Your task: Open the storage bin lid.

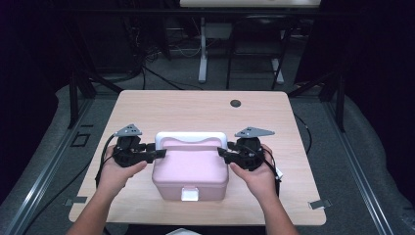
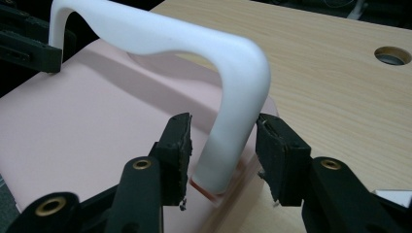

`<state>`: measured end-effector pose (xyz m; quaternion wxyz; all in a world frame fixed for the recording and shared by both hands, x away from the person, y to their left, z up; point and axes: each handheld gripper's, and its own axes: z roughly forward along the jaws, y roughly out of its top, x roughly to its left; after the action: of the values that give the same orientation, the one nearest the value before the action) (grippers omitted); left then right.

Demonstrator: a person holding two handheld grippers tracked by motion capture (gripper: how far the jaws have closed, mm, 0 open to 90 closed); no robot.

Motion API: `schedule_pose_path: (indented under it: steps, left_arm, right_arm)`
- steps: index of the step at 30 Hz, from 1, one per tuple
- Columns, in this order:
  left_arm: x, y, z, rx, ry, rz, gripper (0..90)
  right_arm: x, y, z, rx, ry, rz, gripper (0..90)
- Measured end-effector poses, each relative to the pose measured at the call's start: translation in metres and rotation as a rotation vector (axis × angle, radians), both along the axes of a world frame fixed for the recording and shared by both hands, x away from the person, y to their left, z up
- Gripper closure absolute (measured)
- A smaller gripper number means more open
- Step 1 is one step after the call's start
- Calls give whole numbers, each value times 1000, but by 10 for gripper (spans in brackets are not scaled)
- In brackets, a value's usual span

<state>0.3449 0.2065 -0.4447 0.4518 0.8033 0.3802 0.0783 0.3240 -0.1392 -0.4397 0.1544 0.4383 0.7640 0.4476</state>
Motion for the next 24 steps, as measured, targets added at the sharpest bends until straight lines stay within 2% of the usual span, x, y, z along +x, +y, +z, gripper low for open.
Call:
schedule_pose_path:
  steps: [3,5,6,15,24]
  left_arm:
    - [-1,1,0,-4,-6,2,599]
    - [-2,2,0,-1,-15,6,668]
    - [-3,3,2,2,-19,1,674]
    - [-7,3,3,14,-43,-10,705]
    - [-9,5,3,-5,-32,-20,737]
  right_arm:
    - [0,1,-2,1,8,9,578]
    - [-1,2,-3,-2,10,14,621]
    - [-2,2,-3,-3,8,14,637]
    - [-6,-1,-1,-3,4,21,702]
    - [-6,-2,-1,2,8,38,722]
